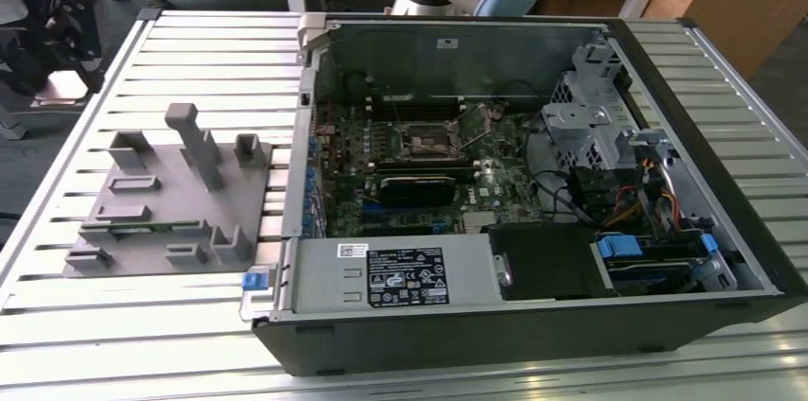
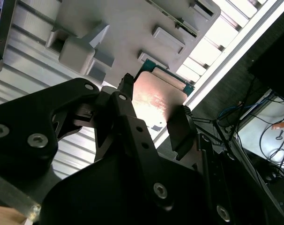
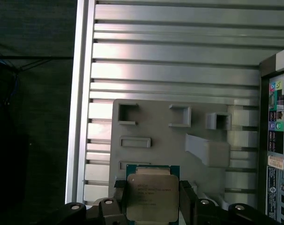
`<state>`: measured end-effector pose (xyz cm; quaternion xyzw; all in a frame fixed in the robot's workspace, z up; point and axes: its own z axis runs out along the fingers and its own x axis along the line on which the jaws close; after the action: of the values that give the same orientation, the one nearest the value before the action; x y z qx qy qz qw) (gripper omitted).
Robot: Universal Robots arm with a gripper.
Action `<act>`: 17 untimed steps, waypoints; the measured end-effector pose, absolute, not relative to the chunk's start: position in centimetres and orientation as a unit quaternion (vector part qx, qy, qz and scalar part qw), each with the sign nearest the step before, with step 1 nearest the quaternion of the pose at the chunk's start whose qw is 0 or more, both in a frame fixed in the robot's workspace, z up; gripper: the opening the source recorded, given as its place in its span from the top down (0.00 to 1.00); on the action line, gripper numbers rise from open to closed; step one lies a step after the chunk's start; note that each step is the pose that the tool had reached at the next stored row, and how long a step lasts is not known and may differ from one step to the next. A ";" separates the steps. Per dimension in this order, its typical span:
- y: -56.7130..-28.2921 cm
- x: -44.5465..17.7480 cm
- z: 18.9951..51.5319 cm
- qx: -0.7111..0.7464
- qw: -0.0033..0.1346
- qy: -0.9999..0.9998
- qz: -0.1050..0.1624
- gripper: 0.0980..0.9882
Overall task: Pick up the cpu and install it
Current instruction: 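Pick up the cpu and move it towards the insertion slot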
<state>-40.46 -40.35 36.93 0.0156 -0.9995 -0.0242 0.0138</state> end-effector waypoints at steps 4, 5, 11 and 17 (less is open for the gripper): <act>-40.4 -40.0 36.9 0.016 0.015 -0.999 -0.024 0.50; -40.4 -39.9 36.9 0.016 0.016 -0.999 -0.024 0.50; -40.4 -39.3 36.9 0.015 0.018 -0.999 -0.024 0.50; -40.4 -38.7 36.9 0.015 0.019 -0.999 -0.024 0.50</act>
<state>-38.75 -40.36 36.94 0.0155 -0.9994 -0.0242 0.0188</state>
